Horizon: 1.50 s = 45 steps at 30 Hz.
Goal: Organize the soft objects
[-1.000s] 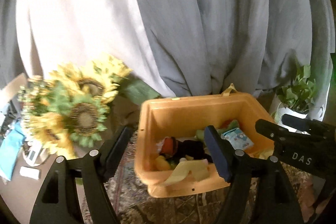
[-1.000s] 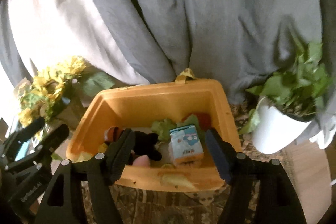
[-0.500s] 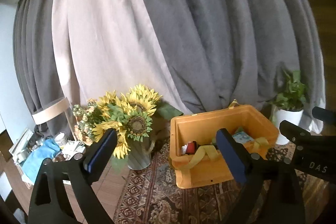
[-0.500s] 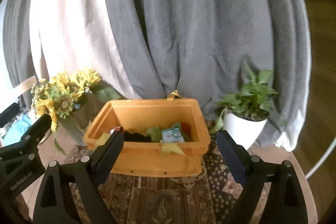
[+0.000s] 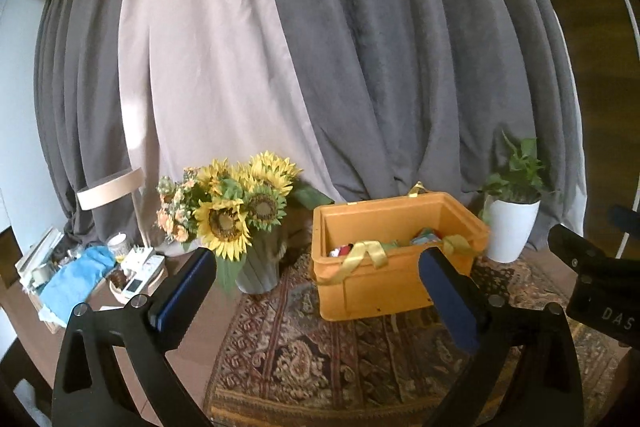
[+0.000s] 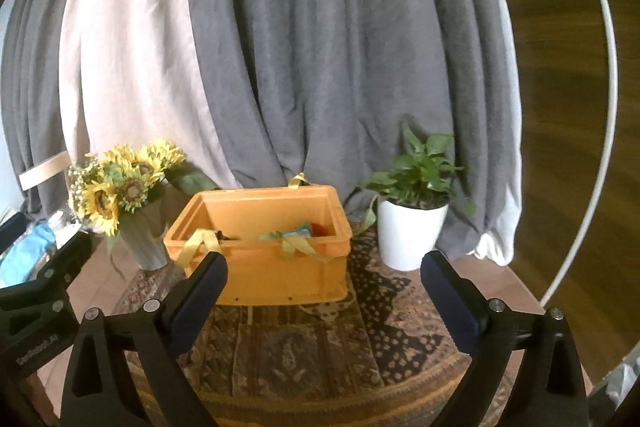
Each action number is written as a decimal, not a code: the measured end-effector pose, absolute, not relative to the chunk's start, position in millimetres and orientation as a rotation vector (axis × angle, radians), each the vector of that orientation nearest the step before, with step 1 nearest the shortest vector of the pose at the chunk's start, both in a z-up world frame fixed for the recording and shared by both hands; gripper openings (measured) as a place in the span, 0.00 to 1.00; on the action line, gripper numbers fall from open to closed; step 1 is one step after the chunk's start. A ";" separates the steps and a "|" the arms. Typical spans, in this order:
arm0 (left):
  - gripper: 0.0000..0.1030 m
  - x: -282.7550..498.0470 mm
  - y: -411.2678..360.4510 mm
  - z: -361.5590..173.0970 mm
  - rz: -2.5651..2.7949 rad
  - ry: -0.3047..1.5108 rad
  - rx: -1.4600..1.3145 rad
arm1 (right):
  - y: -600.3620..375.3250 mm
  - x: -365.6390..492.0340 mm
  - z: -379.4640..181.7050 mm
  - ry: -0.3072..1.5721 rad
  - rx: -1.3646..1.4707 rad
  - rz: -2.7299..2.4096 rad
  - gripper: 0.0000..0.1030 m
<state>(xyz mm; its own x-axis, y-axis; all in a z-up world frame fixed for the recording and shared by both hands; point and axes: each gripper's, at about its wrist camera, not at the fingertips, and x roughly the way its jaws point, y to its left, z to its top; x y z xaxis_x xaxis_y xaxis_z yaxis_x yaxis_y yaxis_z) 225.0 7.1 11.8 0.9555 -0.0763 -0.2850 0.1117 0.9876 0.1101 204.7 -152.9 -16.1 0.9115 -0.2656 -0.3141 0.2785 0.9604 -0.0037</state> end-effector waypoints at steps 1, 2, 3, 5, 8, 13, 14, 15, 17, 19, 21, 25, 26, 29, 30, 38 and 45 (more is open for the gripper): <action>1.00 220.6 6.1 11.9 -0.096 0.284 0.124 | -153.4 199.9 -16.4 0.317 0.041 -0.280 0.95; 1.00 212.5 3.7 11.6 -0.096 0.285 0.121 | -154.6 192.9 -16.7 0.314 0.041 -0.277 0.95; 1.00 207.6 2.3 11.2 -0.091 0.289 0.121 | -156.3 186.1 -16.9 0.314 0.045 -0.275 0.96; 1.00 194.6 -1.6 11.0 -0.080 0.301 0.120 | -161.8 173.3 -17.6 0.325 0.056 -0.269 0.96; 1.00 177.5 -6.2 10.1 -0.084 0.303 0.124 | -166.8 153.9 -19.1 0.334 0.066 -0.256 0.95; 1.00 136.9 -12.8 11.5 -0.079 0.278 0.121 | -170.5 119.3 -20.6 0.331 0.065 -0.238 0.96; 1.00 132.0 -13.5 12.1 -0.078 0.273 0.120 | -171.1 113.1 -20.7 0.328 0.065 -0.237 0.96; 1.00 123.4 -14.6 12.7 -0.082 0.269 0.120 | -172.0 105.0 -21.3 0.325 0.066 -0.233 0.96; 1.00 108.1 -16.5 13.6 -0.082 0.261 0.121 | -174.1 90.8 -22.0 0.323 0.069 -0.228 0.96; 1.00 93.4 -18.4 13.7 -0.078 0.254 0.122 | -175.9 79.0 -22.6 0.320 0.072 -0.222 0.96; 1.00 80.5 -18.8 14.1 -0.078 0.251 0.122 | -177.1 64.8 -23.8 0.321 0.075 -0.220 0.96; 1.00 54.6 -20.5 13.4 -0.082 0.250 0.120 | -177.9 39.3 -26.2 0.319 0.077 -0.213 0.96; 1.00 48.9 -20.3 13.1 -0.083 0.250 0.122 | -177.7 33.6 -26.4 0.320 0.075 -0.212 0.96; 1.00 30.6 -19.0 13.2 -0.084 0.246 0.124 | -176.8 16.2 -27.3 0.318 0.076 -0.211 0.96; 1.00 25.8 -19.0 13.3 -0.086 0.245 0.124 | -176.5 12.1 -27.5 0.317 0.078 -0.210 0.96; 1.00 -0.9 -16.3 11.6 -0.103 0.243 0.130 | -173.4 -18.2 -32.1 0.321 0.102 -0.205 0.96; 1.00 -13.4 -15.1 9.1 -0.114 0.251 0.120 | -168.5 -34.4 -35.0 0.325 0.097 -0.212 0.96</action>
